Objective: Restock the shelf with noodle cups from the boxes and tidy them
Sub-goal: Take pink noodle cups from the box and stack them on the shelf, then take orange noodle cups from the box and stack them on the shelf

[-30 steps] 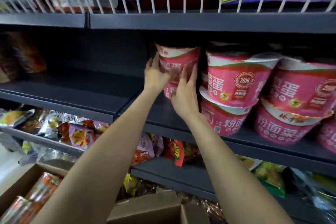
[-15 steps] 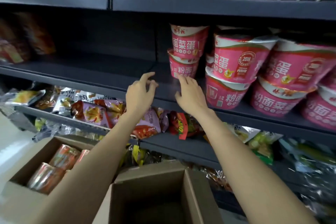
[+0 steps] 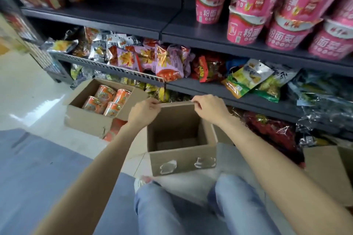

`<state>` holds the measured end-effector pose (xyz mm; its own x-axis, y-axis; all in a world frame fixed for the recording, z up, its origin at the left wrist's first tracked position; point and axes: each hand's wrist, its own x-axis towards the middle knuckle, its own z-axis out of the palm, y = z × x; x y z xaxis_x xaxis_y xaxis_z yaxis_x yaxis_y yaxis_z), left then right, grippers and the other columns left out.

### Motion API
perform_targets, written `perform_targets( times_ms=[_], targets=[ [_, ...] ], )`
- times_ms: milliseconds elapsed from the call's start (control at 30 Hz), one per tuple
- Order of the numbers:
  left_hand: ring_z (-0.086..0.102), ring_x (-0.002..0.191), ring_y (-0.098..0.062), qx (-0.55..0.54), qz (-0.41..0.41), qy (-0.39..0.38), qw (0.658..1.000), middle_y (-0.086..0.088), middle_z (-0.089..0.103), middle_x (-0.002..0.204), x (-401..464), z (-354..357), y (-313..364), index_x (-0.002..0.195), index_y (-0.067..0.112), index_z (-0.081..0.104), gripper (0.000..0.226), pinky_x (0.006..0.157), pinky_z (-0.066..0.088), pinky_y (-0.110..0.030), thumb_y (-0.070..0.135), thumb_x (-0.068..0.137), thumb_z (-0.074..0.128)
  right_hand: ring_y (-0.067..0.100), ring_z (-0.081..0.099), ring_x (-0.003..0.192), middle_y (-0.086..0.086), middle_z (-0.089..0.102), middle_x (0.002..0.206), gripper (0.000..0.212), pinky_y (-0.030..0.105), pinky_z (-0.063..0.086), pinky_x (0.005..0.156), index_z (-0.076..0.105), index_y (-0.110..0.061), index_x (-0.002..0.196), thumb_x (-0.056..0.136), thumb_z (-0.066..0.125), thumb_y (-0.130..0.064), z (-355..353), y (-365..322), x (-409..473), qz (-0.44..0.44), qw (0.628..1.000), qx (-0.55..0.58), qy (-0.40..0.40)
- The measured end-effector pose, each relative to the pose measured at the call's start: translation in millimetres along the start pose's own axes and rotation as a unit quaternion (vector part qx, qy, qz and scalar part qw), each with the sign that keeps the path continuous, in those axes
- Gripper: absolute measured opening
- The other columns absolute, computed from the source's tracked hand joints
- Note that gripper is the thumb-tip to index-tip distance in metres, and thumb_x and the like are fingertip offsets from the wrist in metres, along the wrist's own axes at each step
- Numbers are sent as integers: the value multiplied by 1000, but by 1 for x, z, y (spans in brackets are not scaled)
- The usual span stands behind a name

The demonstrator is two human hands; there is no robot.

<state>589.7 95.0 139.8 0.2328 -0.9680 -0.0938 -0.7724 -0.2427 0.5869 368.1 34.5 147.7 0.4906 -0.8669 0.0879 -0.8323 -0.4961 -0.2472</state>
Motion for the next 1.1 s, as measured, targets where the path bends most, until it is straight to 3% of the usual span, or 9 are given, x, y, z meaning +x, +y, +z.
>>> perform_targets(
  times_ms=[100,200,267,433,633,767,867,967,1100],
  targets=[
    [57,110,-22,-31,-66,-8,997,1,60,121,-15,30,-39,128,20,52,38,90,45,-33,30,92,55,18,60,106,-2,65,119,29,36,49,89,61,-23,122,96,46,-23,41,-3,-13,-20,999,22,-28],
    [55,111,-20,-43,-139,7,989,-3,55,129,-9,65,-82,134,21,44,49,84,43,-30,34,89,60,17,56,105,-2,65,112,30,31,50,82,60,-19,124,96,48,-21,90,-1,-6,-27,998,54,-25],
    [51,119,-23,-40,-178,-3,983,-8,49,137,5,91,-109,139,21,37,59,89,44,-35,38,88,62,20,54,102,1,65,106,30,34,50,84,61,-18,122,94,52,-19,125,3,7,-25,997,64,-16],
    [40,130,-30,-23,-234,-20,972,-10,32,149,66,139,-161,146,20,23,81,103,40,-43,47,83,65,19,46,123,2,55,129,38,32,38,102,54,-18,132,94,53,-21,201,5,68,-41,993,97,-56],
    [57,111,-23,-59,-187,-82,977,-1,55,131,90,165,-162,144,27,33,73,87,47,-32,8,78,60,23,32,138,5,45,144,42,40,23,113,50,-16,136,94,51,-21,239,-32,145,-87,985,100,-108],
    [58,109,-26,-113,-136,-165,970,-5,60,122,101,172,-143,129,15,51,49,86,43,-32,6,81,57,24,34,137,3,50,141,40,42,20,113,54,-18,133,94,51,-26,258,-37,172,-62,984,45,-160],
    [57,100,-32,-152,-103,-210,960,-11,63,114,118,159,-131,113,7,61,28,80,40,-31,9,86,53,28,47,123,4,63,122,31,46,25,107,64,-16,118,90,55,-24,269,-36,182,-29,992,2,-125],
    [60,100,-21,-182,-114,-148,965,-5,65,116,135,122,-155,119,16,62,35,85,46,-31,20,87,49,32,56,105,6,69,105,33,44,33,97,70,-14,103,84,46,-25,274,-44,199,-5,996,31,-79],
    [64,96,-16,-122,-136,-43,982,1,66,113,148,48,-223,117,18,64,33,82,49,-28,5,88,53,33,59,94,7,69,101,33,32,37,87,69,-10,104,83,46,-20,275,-88,227,-10,989,125,-83]
  ],
)
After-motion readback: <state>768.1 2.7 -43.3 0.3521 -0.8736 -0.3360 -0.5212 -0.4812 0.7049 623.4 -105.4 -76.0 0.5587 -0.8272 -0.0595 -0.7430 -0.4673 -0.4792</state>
